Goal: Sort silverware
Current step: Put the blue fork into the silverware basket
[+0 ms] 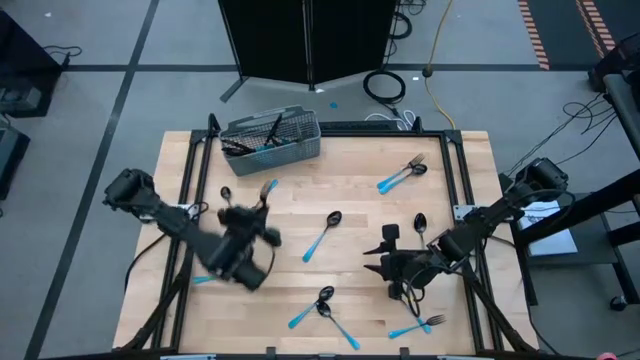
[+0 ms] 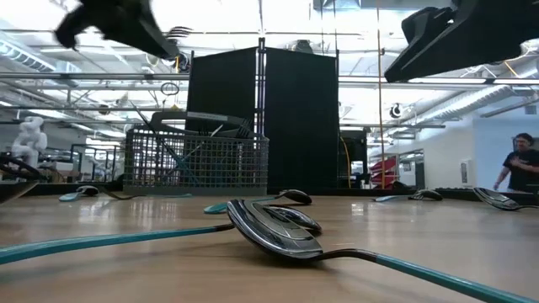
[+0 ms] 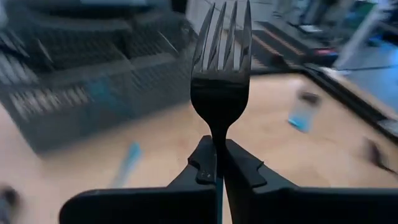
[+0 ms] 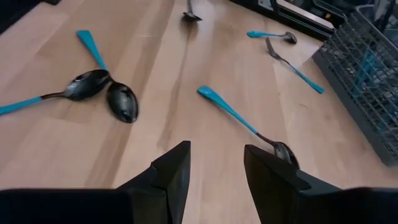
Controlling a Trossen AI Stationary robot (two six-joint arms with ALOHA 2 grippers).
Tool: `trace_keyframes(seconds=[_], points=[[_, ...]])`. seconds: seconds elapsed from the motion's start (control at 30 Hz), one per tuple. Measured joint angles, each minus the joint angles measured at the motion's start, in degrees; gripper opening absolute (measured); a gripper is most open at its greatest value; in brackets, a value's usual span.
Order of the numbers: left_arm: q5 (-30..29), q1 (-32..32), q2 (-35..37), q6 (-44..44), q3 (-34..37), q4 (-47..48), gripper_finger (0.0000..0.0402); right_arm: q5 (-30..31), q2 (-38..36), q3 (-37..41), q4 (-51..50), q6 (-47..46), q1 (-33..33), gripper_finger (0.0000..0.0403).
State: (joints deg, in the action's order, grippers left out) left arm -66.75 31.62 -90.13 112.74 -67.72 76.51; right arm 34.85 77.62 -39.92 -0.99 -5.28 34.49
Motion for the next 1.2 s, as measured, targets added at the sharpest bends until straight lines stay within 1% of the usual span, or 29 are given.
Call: trace_keyframes(seconds=[0.13,0.2,0.27,0.3,0.33,0.4,0.43,0.5,0.57,0.63,0.7,0.73,0.83,0.9,0.93,1.0,1.1,1.2], points=[[-1.4,-10.7,3.4,-15.1,0.0,-0.1,0.0004,0.1,0.0,0.0,-0.1,0.0,-1.6,0.0144],[-2.5,-16.5,5.1,-23.1,0.0,-2.7,0.0004,0.1,0.0,0.0,-0.3,0.0,-2.4,0.0144],[-2.6,-22.0,6.8,-35.5,0.0,-8.7,0.0004,0.1,0.0,0.0,-0.8,0.0,-3.1,0.0144],[-1.5,-24.8,7.6,-43.9,0.0,-13.2,0.0004,0.1,0.0,0.0,-1.1,0.1,-3.4,0.0144],[1.1,-27.6,8.2,-52.8,0.0,-18.0,0.0004,0.1,0.0,0.0,-1.5,0.4,-3.7,0.0144],[10.0,-33.3,8.9,-70.0,0.0,-29.4,0.0004,0.1,0.0,0.0,-2.3,0.4,-4.3,0.0144],[13.9,-35.8,9.0,-76.9,0.0,-34.5,0.0004,0.1,0.0,0.0,-2.7,0.4,-4.7,0.0144],[18.6,-40.2,9.1,-87.1,0.0,-43.1,0.0004,0.1,0.0,0.0,-3.7,1.0,-5.4,0.0144],[24.9,-44.8,9.3,-94.0,0.0,-50.8,0.0004,0.1,0.0,0.0,-4.3,2.7,-6.2,0.0144],[32.8,-49.1,9.2,-98.0,0.1,-56.4,0.0004,0.1,0.0,0.0,-4.3,5.3,-7.0,0.0144],[38.0,-52.9,9.1,-101.2,0.8,-62.7,0.0004,0.1,0.0,0.0,-4.3,8.2,-7.8,0.0144],[38.9,-54.6,9.2,-101.9,1.4,-65.6,0.0004,0.1,0.0,0.0,-4.3,9.7,-8.3,0.0144],[38.8,-59.9,8.9,-101.3,3.2,-71.6,0.0004,1.1,0.0,0.0,-4.8,13.5,-9.4,0.0144],[39.4,-62.7,8.7,-101.2,5.8,-78.1,0.0004,4.6,0.0,0.0,-5.0,15.7,-9.8,0.0144],[40.9,-63.8,8.7,-101.2,7.3,-82.4,0.0004,6.7,0.0,0.0,-5.2,16.8,-10.1,0.0144],[44.9,-65.0,8.8,-102.6,10.7,-92.3,0.0004,10.9,0.0,0.0,-5.2,19.5,-10.7,0.0144],[46.3,-65.2,8.8,-104.8,17.4,-105.2,0.0004,16.0,0.0,0.0,-4.6,23.4,-12.1,0.0144],[48.1,-65.2,8.7,-105.1,23.5,-115.9,0.0004,17.4,0.0,0.0,-3.6,26.0,-14.1,0.0144]])
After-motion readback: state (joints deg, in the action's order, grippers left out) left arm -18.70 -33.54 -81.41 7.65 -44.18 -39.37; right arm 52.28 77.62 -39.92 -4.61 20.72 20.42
